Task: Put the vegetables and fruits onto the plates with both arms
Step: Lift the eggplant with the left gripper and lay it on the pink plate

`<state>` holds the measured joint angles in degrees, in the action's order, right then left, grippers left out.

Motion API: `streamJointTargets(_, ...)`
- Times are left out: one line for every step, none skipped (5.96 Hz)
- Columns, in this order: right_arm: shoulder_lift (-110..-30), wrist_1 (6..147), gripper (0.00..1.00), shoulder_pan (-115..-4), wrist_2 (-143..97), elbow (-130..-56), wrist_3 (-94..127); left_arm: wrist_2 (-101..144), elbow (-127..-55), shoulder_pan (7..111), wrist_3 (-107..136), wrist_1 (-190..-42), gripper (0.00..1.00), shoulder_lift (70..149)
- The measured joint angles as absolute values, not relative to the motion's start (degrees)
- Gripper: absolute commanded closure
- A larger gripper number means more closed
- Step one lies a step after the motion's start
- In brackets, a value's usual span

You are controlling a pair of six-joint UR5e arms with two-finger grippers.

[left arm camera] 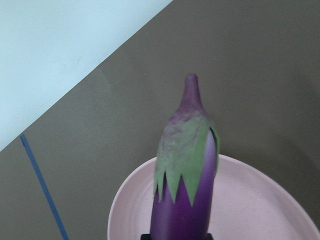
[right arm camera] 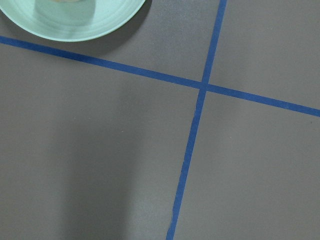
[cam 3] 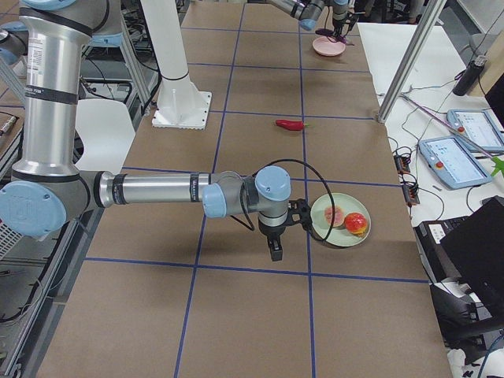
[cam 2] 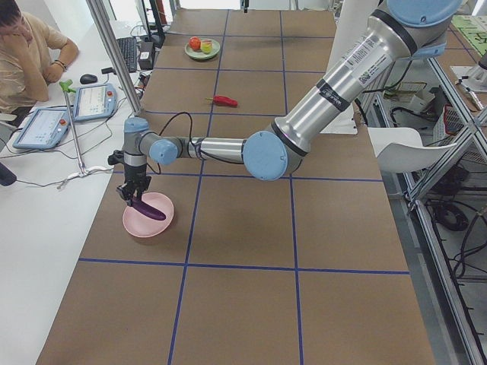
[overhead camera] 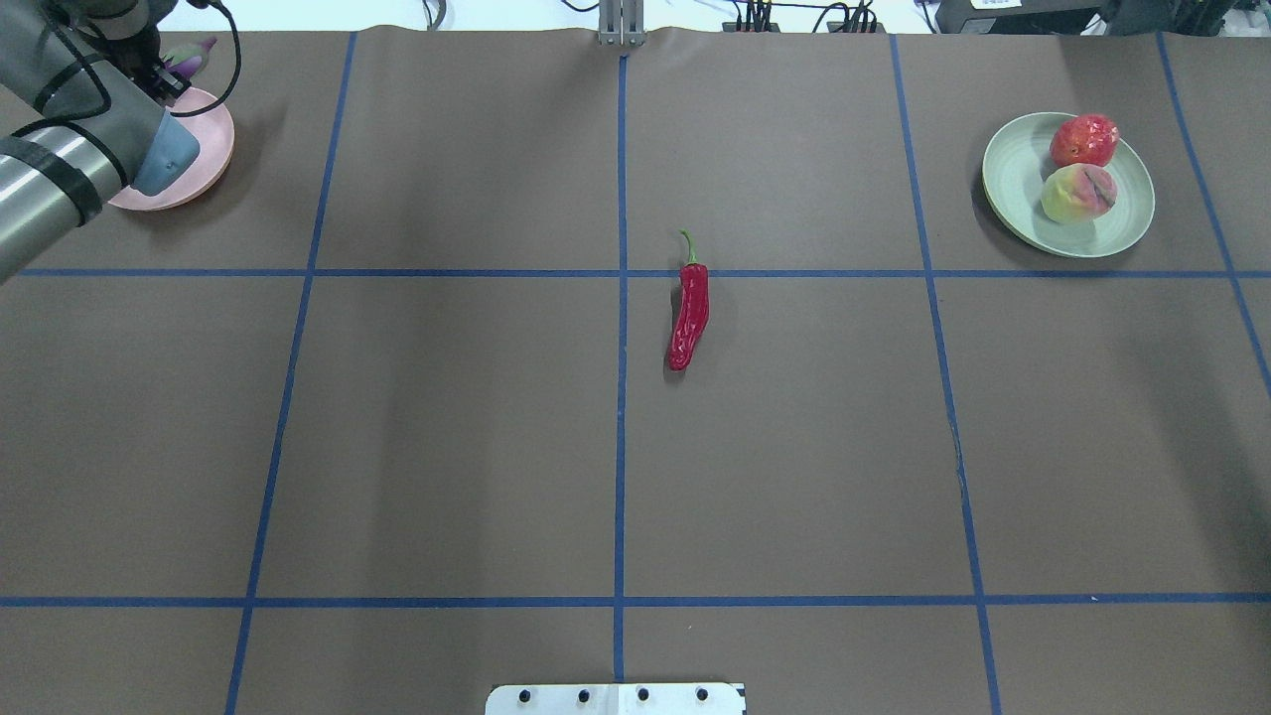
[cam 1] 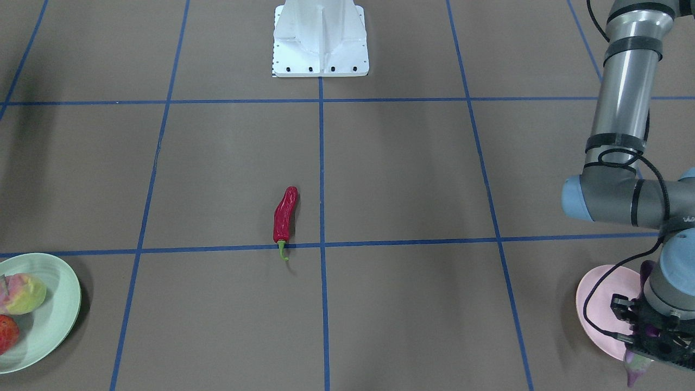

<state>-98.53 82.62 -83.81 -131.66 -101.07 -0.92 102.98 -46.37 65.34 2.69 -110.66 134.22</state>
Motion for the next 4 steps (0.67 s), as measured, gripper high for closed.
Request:
streamJointTargets(-98.5, 82.6, 0.01, -83.8, -131.7, -101.1, -0.9, 102.9, -47.8, 65.3, 5.1, -110.5, 0.01, 133.9)
streamJointTargets(-98.5, 82.6, 0.01, -83.8, -131.7, -101.1, -1.0, 104.2, -50.9, 65.3, 8.0, -108.7, 0.01, 133.7)
streamJointTargets(-98.5, 82.6, 0.01, -83.8, -131.9, -101.2, -0.9, 107.2, -55.5, 65.1, 11.5, -105.0, 0.01, 133.7)
streamJointTargets(-98.5, 82.6, 0.01, -83.8, -131.9, -101.2, -0.9, 110.0, -61.6, 63.7, 17.3, -101.1, 0.01, 133.7)
